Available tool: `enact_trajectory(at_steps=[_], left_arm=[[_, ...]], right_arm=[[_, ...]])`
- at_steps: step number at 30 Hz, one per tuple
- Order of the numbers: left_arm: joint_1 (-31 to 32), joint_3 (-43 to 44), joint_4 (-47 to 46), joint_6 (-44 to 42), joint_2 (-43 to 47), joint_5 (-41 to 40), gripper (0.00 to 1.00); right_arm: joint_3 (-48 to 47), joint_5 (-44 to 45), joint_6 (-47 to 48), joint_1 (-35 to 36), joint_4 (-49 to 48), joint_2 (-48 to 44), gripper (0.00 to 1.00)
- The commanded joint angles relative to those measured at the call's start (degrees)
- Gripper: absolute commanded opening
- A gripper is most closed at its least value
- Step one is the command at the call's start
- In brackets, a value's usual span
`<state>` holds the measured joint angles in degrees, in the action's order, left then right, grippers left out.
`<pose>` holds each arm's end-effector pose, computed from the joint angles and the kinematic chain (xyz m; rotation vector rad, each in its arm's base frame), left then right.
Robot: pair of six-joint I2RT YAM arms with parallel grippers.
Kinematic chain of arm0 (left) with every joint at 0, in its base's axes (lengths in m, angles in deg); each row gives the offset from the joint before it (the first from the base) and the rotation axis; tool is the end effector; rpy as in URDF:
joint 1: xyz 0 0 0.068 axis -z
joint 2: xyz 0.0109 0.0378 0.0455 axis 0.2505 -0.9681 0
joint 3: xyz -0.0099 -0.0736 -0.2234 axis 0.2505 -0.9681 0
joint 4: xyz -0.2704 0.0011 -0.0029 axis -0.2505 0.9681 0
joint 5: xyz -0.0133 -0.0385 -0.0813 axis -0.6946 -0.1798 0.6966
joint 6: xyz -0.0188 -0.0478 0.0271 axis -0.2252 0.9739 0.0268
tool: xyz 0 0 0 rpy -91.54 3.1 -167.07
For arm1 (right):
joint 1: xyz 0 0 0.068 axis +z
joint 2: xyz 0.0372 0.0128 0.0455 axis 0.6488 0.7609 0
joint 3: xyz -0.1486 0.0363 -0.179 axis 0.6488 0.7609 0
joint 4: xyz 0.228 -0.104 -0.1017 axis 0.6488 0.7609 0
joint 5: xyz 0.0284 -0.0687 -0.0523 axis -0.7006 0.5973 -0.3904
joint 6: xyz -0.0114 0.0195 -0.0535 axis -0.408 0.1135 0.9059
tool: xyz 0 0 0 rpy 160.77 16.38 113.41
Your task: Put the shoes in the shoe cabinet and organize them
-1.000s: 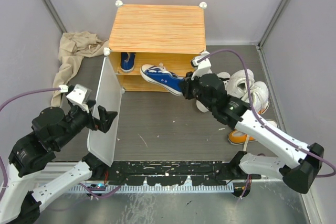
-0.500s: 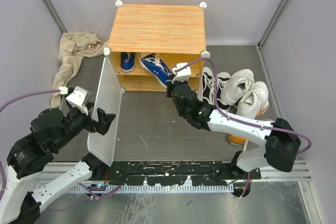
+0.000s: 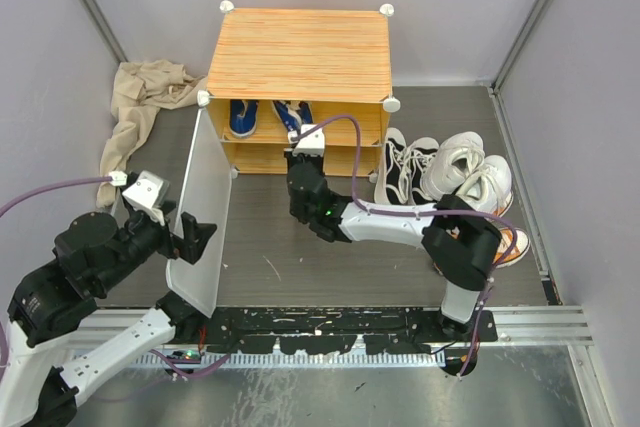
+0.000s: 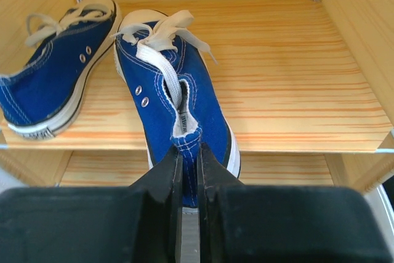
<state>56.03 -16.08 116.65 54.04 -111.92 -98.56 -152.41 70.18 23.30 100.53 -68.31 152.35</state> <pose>0.0730 -0.0544 0.3937 0.4479 1.8596 -0.3957 0.2276 0.3234 0.2362 0.0427 1.5586 0.0478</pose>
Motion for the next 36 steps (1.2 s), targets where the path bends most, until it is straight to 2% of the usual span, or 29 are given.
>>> enact_trajectory(at_steps=[1,13,23,33,36], left_arm=[[0.1,1.9,-0.1,-0.6,1.0,0.7,0.98],[0.1,1.4,1.2,0.3,2.4,2.0,0.98],[0.1,1.2,2.7,0.2,3.8,1.5,0.98],[0.1,0.3,2.8,0.1,4.5,1.5,0.98],[0.1,0.2,3.0,0.1,4.4,1.4,0.98]], right_arm=[[-8.6,7.0,5.6,0.5,-16.0,2.2,0.01],[-25.2,10.2,12.8,-0.4,-19.8,15.8,0.01],[-33.3,12.0,14.0,-2.6,-20.7,23.7,0.01],[-38.2,7.0,6.0,-3.6,-10.4,26.7,0.01],[-38.7,5.3,3.9,-3.7,-7.5,27.1,0.07]])
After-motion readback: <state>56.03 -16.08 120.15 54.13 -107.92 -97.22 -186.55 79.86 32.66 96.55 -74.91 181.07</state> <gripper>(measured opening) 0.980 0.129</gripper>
